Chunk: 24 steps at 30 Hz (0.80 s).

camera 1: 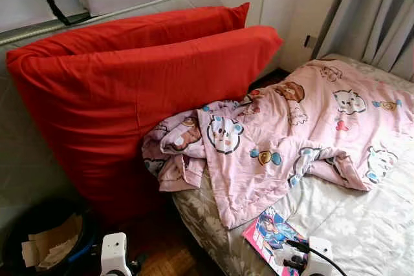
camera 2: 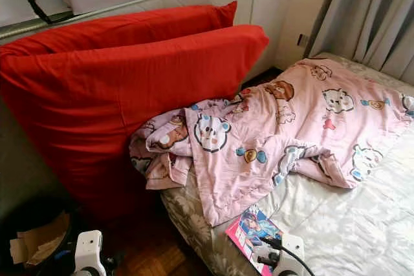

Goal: Clean up the room

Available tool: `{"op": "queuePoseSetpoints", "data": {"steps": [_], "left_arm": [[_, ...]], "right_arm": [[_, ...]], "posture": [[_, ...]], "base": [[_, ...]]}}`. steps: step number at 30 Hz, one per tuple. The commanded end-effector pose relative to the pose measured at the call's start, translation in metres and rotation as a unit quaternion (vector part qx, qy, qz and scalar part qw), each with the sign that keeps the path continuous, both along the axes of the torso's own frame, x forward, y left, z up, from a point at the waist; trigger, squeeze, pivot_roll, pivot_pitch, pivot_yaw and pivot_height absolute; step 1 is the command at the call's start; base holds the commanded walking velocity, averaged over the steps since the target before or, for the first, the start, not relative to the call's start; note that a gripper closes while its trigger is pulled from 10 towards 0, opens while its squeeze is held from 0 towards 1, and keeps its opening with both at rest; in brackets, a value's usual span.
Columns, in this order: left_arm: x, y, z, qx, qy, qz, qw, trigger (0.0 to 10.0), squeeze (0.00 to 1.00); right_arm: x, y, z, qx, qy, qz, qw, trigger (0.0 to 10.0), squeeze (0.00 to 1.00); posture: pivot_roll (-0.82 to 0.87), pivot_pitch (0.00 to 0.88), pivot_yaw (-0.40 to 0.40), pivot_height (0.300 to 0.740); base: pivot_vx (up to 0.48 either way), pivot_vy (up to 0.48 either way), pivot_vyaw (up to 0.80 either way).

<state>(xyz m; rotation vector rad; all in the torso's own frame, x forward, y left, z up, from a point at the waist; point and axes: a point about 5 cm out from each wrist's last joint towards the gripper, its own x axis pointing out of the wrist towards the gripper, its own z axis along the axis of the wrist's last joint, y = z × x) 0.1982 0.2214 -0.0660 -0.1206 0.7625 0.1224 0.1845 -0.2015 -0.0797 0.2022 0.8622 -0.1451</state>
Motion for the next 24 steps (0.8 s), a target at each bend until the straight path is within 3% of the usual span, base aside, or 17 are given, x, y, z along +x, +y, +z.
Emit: {"op": "queuePoseSetpoints", "data": {"steps": [1, 9, 16, 20, 24], "left_arm": [[-0.003, 0.002, -0.002, -0.001, 0.013, 0.002, 1.000, 10.0, 0.00], [-0.006, 0.002, -0.004, 0.000, 0.022, 0.000, 1.000, 10.0, 0.00], [-0.004, 0.000, -0.003, -0.003, 0.021, -0.001, 1.000, 10.0, 0.00], [-0.002, 0.000, -0.002, -0.002, 0.019, -0.001, 1.000, 10.0, 0.00], [-0.001, 0.002, -0.002, -0.001, 0.017, -0.001, 1.000, 10.0, 0.00]], "right_arm": [[-0.001, 0.002, -0.001, 0.000, 0.009, 0.005, 1.000, 10.0, 0.00], [-0.007, -0.008, -0.003, 0.001, 0.018, -0.031, 0.999, 10.0, 0.00], [-0.013, -0.008, -0.006, -0.001, 0.029, -0.025, 0.999, 10.0, 0.00], [-0.015, -0.016, -0.005, -0.015, 0.029, -0.023, 0.999, 10.0, 0.00], [-0.015, -0.020, -0.004, -0.013, 0.024, -0.030, 0.999, 10.0, 0.00]], "posture": [[0.10, 0.000, -0.034, 0.740], [0.09, 0.000, -0.022, 0.740], [0.10, 0.000, -0.025, 0.740], [0.10, 0.000, -0.020, 0.740], [0.10, 0.000, -0.018, 0.740]], "base": [[0.000, 0.000, 0.00], [0.000, 0.201, 0.00], [0.000, 0.288, 0.00], [0.000, 0.318, 0.00], [0.000, 0.315, 0.54]]}}
